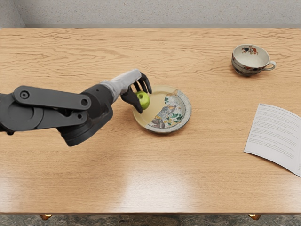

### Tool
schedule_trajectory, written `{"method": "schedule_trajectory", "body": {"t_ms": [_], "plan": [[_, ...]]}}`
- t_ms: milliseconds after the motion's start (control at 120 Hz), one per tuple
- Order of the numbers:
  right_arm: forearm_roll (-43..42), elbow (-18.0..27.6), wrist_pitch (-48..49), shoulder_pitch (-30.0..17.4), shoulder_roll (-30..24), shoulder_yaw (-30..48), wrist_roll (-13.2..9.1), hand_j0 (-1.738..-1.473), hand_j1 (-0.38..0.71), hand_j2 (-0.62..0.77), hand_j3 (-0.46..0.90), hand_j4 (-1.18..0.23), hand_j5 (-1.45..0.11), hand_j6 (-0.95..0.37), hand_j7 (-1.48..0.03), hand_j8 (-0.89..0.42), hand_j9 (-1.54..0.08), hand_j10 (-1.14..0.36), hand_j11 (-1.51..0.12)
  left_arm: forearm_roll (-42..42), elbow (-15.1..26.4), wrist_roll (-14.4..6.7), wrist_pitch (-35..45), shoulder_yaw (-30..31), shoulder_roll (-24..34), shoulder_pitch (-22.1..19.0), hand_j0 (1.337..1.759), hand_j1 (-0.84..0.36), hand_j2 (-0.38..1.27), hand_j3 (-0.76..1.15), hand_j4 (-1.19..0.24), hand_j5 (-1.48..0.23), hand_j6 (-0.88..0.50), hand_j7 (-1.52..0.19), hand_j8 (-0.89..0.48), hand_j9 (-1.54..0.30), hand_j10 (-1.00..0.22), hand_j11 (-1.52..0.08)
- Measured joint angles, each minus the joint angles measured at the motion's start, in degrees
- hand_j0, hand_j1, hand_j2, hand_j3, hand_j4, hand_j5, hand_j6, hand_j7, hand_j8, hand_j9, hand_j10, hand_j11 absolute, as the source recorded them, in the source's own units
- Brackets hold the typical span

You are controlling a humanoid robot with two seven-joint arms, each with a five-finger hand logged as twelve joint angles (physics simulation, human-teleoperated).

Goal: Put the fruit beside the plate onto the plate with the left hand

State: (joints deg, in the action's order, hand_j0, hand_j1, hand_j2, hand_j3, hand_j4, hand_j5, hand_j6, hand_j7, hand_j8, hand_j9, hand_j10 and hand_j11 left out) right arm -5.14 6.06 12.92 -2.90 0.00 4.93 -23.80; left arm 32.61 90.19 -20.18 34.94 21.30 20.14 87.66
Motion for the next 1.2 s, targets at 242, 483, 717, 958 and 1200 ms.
{"method": "schedule_trajectory", "body": {"t_ms": [242,483,717,958,1200], "plan": [[0.0,0.0,0.0,0.0,0.0,0.0,0.0,-1.658,-0.35,0.00,0.00,0.00,0.00,0.00,0.00,0.00,0.00,0.00,0.00,0.3,-2.0,0.1,0.1,-0.1,-4.5,-0.9,1.657,-0.33,0.59,0.00,-0.69,-0.92,-0.55,-0.91,-0.50,-0.91,-0.69,-0.91],[0.0,0.0,0.0,0.0,0.0,0.0,0.0,-1.658,-0.35,0.00,0.00,0.00,0.00,0.00,0.00,0.00,0.00,0.00,0.00,0.4,-7.0,0.4,0.0,-0.1,-7.0,-3.1,1.658,-0.35,0.63,0.00,-0.68,-0.92,-0.54,-0.91,-0.54,-0.91,-0.69,-0.91],[0.0,0.0,0.0,0.0,0.0,0.0,0.0,-1.658,-0.35,0.00,0.00,0.00,0.00,0.00,0.00,0.00,0.00,0.00,0.00,0.4,-9.3,0.8,0.1,-0.1,-8.8,-3.4,1.658,-0.06,0.33,0.00,-0.40,-0.53,-0.32,-0.52,-0.32,-0.52,-0.40,-0.52],[0.0,0.0,0.0,0.0,0.0,0.0,0.0,-1.658,-0.35,0.00,0.00,0.00,0.00,0.00,0.00,0.00,0.00,0.00,0.00,-0.1,-5.3,0.9,-4.4,-1.5,4.3,-2.8,1.658,0.22,0.10,0.00,-0.13,-0.17,-0.11,-0.17,-0.11,-0.17,-0.13,-0.17],[0.0,0.0,0.0,0.0,0.0,0.0,0.0,-1.658,-0.35,0.00,0.00,0.00,0.00,0.00,0.00,0.00,0.00,0.00,0.00,-1.6,3.4,1.0,-42.5,-7.2,31.0,-2.6,1.658,0.31,0.03,0.00,-0.04,-0.05,-0.04,-0.05,-0.04,-0.05,-0.04,-0.05]]}}
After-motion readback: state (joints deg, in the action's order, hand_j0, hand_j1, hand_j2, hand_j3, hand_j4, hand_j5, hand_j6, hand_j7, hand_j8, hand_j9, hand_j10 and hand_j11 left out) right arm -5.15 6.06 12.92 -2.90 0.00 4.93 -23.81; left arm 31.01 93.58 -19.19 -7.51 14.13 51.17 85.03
